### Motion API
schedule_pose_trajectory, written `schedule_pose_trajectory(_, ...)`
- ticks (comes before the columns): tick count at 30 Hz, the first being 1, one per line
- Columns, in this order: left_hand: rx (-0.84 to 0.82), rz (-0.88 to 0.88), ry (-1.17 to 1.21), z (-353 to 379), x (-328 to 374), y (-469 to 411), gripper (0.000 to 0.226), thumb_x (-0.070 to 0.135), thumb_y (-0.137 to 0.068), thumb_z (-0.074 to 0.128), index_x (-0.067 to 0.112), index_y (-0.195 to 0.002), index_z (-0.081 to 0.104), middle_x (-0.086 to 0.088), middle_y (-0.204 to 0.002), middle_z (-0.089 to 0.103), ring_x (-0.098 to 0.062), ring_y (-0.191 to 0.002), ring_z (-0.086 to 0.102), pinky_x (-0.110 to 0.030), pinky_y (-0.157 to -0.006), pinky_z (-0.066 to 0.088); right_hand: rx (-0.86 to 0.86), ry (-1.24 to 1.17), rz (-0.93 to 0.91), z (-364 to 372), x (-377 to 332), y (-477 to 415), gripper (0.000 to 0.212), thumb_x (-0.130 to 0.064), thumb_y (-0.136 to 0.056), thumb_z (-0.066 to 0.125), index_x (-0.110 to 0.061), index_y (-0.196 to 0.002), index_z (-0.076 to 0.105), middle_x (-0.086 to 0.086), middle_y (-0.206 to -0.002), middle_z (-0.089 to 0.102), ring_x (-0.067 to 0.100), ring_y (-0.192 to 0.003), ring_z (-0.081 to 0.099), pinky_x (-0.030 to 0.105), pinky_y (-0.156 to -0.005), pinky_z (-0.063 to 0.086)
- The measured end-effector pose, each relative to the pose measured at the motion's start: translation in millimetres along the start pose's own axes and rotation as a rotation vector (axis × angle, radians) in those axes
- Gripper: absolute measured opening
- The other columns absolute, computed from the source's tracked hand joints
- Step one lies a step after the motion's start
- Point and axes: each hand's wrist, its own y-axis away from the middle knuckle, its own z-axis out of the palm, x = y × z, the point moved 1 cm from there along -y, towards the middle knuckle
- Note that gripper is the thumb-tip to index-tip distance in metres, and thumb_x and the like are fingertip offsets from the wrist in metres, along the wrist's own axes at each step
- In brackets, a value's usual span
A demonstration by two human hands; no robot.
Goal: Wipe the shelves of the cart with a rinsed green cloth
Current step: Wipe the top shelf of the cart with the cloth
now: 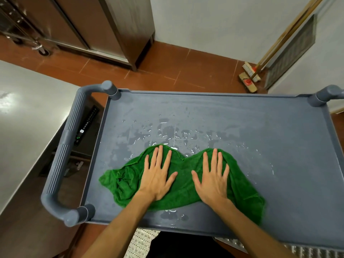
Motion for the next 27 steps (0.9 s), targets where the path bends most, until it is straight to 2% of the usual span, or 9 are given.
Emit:
schedule_pose_trajectory(4,0.115,-0.012,0.048,-18,-30,10,0.069,0.052,-0.104,0.026,0.013,-0.161,0.025,-0.015,-0.169,0.016,-0.032,-0.156,0.017,-0.055,-0.123,0.021,0.012,-0.001,-0.005,3,0,3,0.080,-0.061,-0.094,0.027,-0.013,-0.158,0.023,0.018,-0.167,0.003,0.036,-0.154,0.004,0.061,-0.118,0.013)
schedule_pose_trajectory(8,0.136,0.096,-0.120,-33,-79,19,0.064,0.047,-0.104,0.026,0.012,-0.156,0.038,-0.016,-0.167,0.024,-0.035,-0.153,0.026,-0.057,-0.119,0.030,0.027,-0.067,0.046,-1,-4,7,0.081,-0.060,-0.093,0.021,-0.014,-0.159,0.019,0.012,-0.167,0.003,0.033,-0.154,0.003,0.057,-0.122,0.007)
schedule_pose_trajectory(10,0.144,0.112,-0.171,-36,-99,21,0.064,0.048,-0.103,0.026,0.012,-0.154,0.042,-0.019,-0.165,0.026,-0.038,-0.152,0.028,-0.058,-0.119,0.029,0.054,-0.102,0.094,-2,-11,16,0.081,-0.059,-0.093,0.022,-0.013,-0.159,0.020,0.013,-0.167,0.004,0.034,-0.154,0.003,0.056,-0.123,0.006)
schedule_pose_trajectory(13,0.183,0.046,-0.237,-47,-124,23,0.062,0.045,-0.099,0.031,0.010,-0.147,0.051,-0.024,-0.161,0.032,-0.041,-0.150,0.030,-0.066,-0.117,0.022,0.094,-0.105,0.158,2,-15,33,0.081,-0.059,-0.092,0.026,-0.012,-0.158,0.023,0.017,-0.166,0.009,0.039,-0.153,0.005,0.057,-0.121,0.005)
schedule_pose_trajectory(17,0.234,-0.015,-0.343,-79,-161,26,0.060,0.038,-0.089,0.057,0.008,-0.141,0.057,-0.030,-0.160,0.031,-0.044,-0.151,0.027,-0.069,-0.117,0.013,0.104,-0.125,0.349,3,-13,37,0.085,-0.060,-0.094,0.040,-0.008,-0.158,0.018,0.019,-0.166,0.005,0.039,-0.152,0.005,0.060,-0.120,0.003)
schedule_pose_trajectory(20,0.267,0.002,-0.378,-101,-192,27,0.062,0.032,-0.082,0.072,0.007,-0.137,0.060,-0.030,-0.160,0.031,-0.044,-0.151,0.026,-0.068,-0.117,0.008,0.034,-0.157,0.455,-3,-15,26,0.089,-0.058,-0.096,0.047,-0.009,-0.160,0.009,0.015,-0.167,0.001,0.033,-0.154,-0.001,0.059,-0.121,0.000)
schedule_pose_trajectory(24,0.299,0.104,-0.434,-124,-228,28,0.047,0.030,-0.083,0.072,0.008,-0.124,0.067,-0.026,-0.155,0.041,-0.040,-0.150,0.031,-0.070,-0.118,0.007,-0.047,-0.173,0.502,-8,-23,16,0.089,-0.060,-0.098,0.039,-0.010,-0.160,0.000,0.013,-0.167,-0.008,0.032,-0.153,-0.009,0.055,-0.122,-0.004)
schedule_pose_trajectory(27,0.284,0.169,-0.422,-131,-245,27,0.040,0.036,-0.088,0.061,0.014,-0.120,0.070,-0.021,-0.152,0.048,-0.037,-0.147,0.037,-0.071,-0.116,0.011,-0.085,-0.149,0.495,-6,-23,18,0.087,-0.063,-0.098,0.030,-0.012,-0.160,-0.003,0.012,-0.167,-0.014,0.032,-0.153,-0.013,0.054,-0.122,-0.006)
